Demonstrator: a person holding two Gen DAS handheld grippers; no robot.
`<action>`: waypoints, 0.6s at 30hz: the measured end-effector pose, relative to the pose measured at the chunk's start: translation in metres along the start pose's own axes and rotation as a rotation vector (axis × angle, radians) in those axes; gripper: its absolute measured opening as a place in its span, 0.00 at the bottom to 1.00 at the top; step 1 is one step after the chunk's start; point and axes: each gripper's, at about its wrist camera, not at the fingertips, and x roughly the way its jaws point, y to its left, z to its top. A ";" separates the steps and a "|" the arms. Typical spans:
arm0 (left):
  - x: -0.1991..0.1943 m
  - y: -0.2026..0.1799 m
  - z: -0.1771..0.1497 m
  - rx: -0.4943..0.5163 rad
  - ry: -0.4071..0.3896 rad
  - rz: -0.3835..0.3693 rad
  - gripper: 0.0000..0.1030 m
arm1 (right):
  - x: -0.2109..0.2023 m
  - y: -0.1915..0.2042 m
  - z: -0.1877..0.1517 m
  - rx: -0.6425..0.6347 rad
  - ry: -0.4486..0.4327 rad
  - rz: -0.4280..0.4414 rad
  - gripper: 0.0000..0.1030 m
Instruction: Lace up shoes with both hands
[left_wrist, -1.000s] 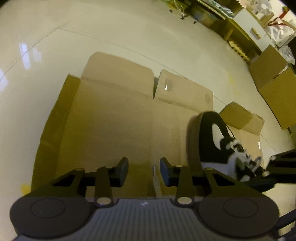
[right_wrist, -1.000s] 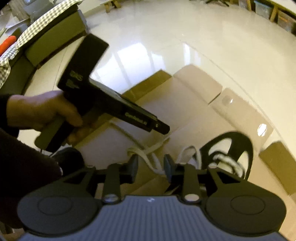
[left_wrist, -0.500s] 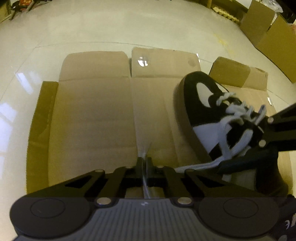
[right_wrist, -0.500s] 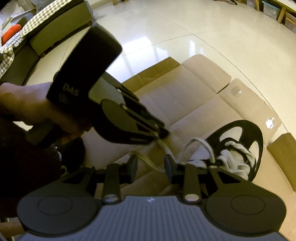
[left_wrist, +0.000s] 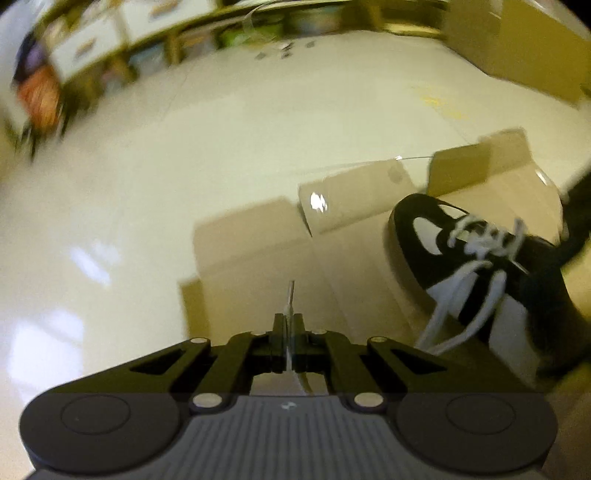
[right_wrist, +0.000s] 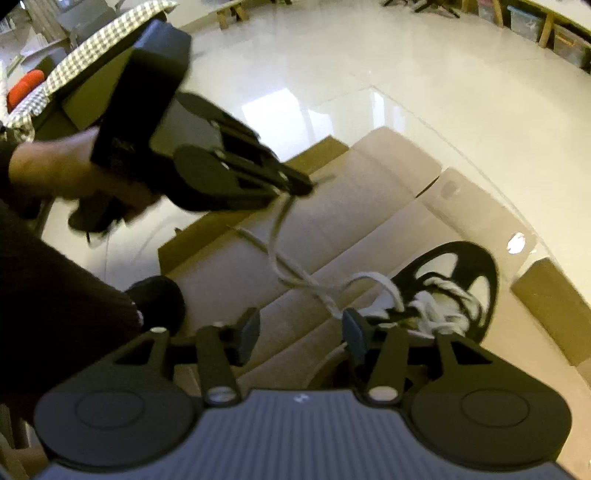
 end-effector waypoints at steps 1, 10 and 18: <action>-0.008 0.000 0.003 0.041 -0.008 0.003 0.01 | -0.009 -0.002 -0.001 0.010 -0.018 -0.021 0.60; -0.078 -0.028 0.053 0.555 0.019 -0.041 0.01 | -0.033 -0.013 -0.014 0.096 -0.053 -0.102 0.64; -0.098 -0.065 0.063 0.830 0.135 -0.122 0.01 | -0.036 -0.017 -0.021 0.120 -0.035 -0.121 0.64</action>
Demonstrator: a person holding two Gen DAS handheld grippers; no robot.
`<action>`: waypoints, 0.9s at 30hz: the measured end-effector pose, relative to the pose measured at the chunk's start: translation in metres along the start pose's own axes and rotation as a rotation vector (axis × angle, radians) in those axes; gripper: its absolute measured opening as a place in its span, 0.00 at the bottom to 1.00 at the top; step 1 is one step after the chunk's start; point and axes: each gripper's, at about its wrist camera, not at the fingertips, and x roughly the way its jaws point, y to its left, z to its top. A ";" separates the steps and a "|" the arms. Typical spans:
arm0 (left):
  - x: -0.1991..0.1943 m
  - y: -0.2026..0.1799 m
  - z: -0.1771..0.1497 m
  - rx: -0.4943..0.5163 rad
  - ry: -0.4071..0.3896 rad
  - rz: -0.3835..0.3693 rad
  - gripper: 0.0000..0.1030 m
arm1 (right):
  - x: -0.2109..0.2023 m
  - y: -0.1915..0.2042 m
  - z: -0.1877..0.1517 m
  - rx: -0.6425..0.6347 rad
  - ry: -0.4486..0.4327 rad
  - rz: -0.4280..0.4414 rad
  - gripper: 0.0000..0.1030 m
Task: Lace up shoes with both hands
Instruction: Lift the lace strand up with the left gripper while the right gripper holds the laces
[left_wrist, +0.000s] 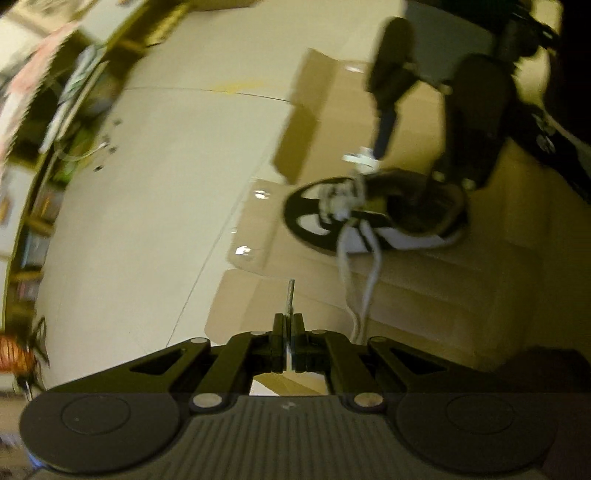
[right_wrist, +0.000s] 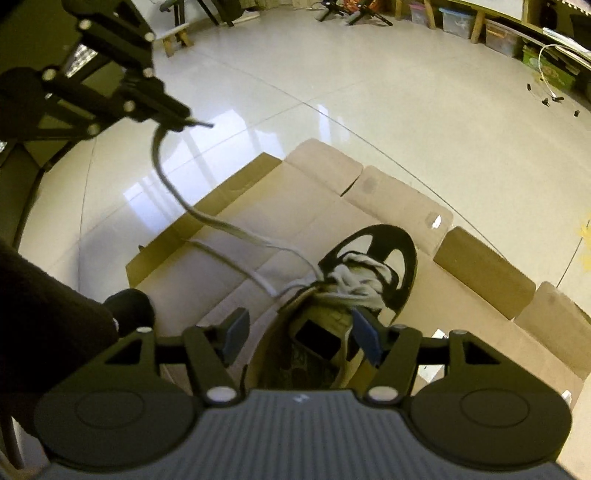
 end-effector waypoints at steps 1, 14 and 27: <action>-0.002 -0.003 0.003 0.027 0.009 -0.005 0.01 | 0.000 0.000 0.000 0.003 -0.004 0.002 0.64; -0.008 0.000 0.018 0.076 0.032 -0.033 0.01 | 0.001 -0.005 0.000 0.026 -0.022 -0.006 0.65; 0.031 -0.009 0.037 -0.062 -0.107 -0.141 0.01 | 0.019 -0.009 -0.021 -0.007 0.006 -0.082 0.64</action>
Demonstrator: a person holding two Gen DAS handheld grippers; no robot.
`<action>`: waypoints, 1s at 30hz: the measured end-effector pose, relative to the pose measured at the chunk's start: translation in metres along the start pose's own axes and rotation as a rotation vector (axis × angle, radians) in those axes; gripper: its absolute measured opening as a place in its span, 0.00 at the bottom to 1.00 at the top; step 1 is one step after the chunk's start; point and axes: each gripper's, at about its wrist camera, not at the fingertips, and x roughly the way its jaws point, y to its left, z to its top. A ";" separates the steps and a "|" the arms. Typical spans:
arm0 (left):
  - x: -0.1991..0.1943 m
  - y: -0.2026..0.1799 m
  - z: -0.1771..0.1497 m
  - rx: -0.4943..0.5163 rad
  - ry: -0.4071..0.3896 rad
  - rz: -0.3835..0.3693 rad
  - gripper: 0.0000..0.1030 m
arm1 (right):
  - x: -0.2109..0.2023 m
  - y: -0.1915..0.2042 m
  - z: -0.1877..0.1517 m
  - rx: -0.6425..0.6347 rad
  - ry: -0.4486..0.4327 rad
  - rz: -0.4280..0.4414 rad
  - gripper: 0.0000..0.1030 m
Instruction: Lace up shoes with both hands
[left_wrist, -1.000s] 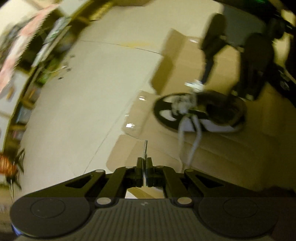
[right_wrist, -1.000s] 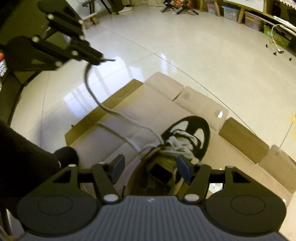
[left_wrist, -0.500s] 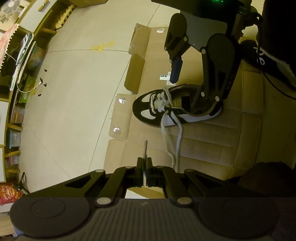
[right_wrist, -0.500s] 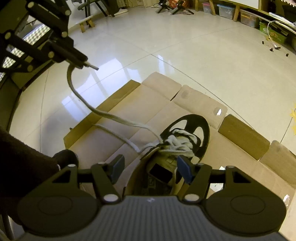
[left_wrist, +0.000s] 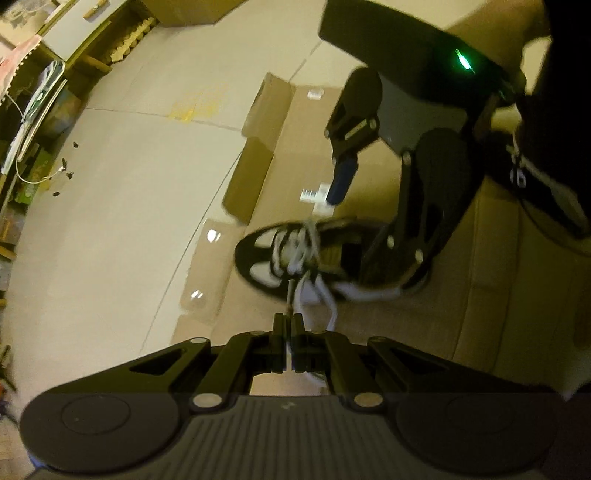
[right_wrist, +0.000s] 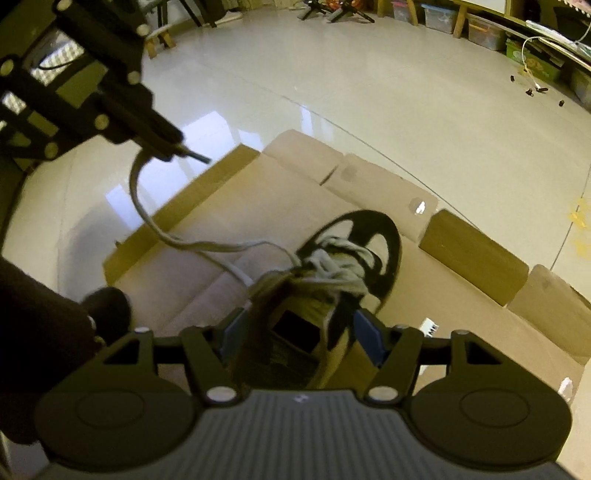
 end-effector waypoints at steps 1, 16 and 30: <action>0.005 -0.001 0.001 -0.017 -0.012 -0.009 0.01 | 0.002 0.000 -0.002 -0.007 0.003 -0.005 0.64; 0.059 -0.006 0.005 -0.320 -0.142 -0.085 0.01 | 0.016 -0.005 -0.008 -0.016 -0.010 -0.048 0.27; 0.088 0.003 -0.001 -0.522 -0.191 -0.173 0.01 | 0.027 -0.113 -0.068 0.729 -0.090 0.369 0.06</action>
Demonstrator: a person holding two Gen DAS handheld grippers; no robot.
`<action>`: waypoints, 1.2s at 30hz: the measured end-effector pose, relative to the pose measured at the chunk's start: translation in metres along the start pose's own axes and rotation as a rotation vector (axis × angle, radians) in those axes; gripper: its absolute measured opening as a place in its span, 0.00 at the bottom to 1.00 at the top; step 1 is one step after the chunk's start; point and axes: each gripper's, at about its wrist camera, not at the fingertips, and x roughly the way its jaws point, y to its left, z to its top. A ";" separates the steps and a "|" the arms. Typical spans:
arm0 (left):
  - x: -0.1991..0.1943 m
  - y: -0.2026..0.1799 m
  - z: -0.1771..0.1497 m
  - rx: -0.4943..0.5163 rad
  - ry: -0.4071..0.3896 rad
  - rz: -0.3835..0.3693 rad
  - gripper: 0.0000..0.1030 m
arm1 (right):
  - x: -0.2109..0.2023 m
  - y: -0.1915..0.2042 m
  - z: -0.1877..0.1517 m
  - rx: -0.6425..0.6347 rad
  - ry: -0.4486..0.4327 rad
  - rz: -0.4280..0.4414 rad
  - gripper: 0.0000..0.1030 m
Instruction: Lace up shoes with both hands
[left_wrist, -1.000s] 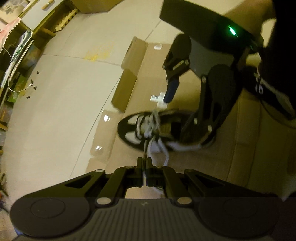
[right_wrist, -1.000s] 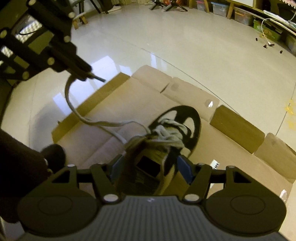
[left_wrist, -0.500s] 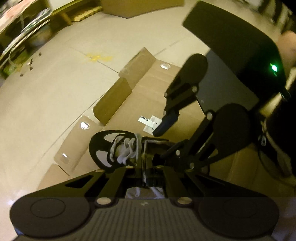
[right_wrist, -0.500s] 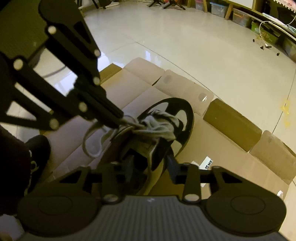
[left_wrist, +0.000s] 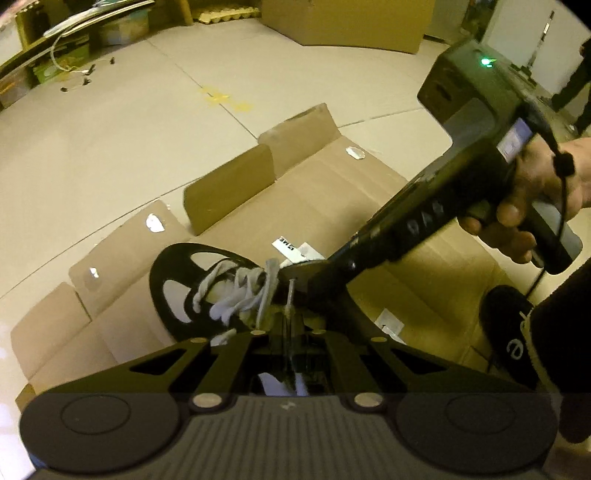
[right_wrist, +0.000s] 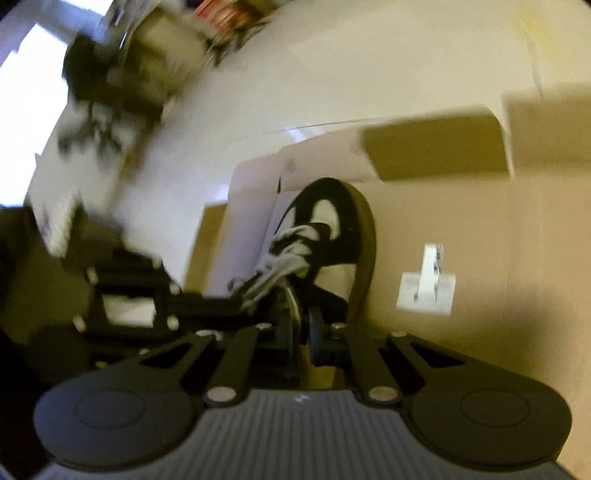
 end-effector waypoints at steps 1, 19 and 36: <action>0.002 0.000 0.001 0.002 0.006 -0.006 0.01 | -0.001 -0.003 -0.001 0.018 -0.006 0.012 0.06; 0.013 0.005 0.002 0.014 0.040 -0.011 0.01 | 0.004 0.004 -0.001 -0.016 0.010 0.011 0.08; 0.015 0.004 0.006 0.035 0.049 -0.015 0.01 | 0.004 0.002 0.001 -0.032 0.022 0.017 0.09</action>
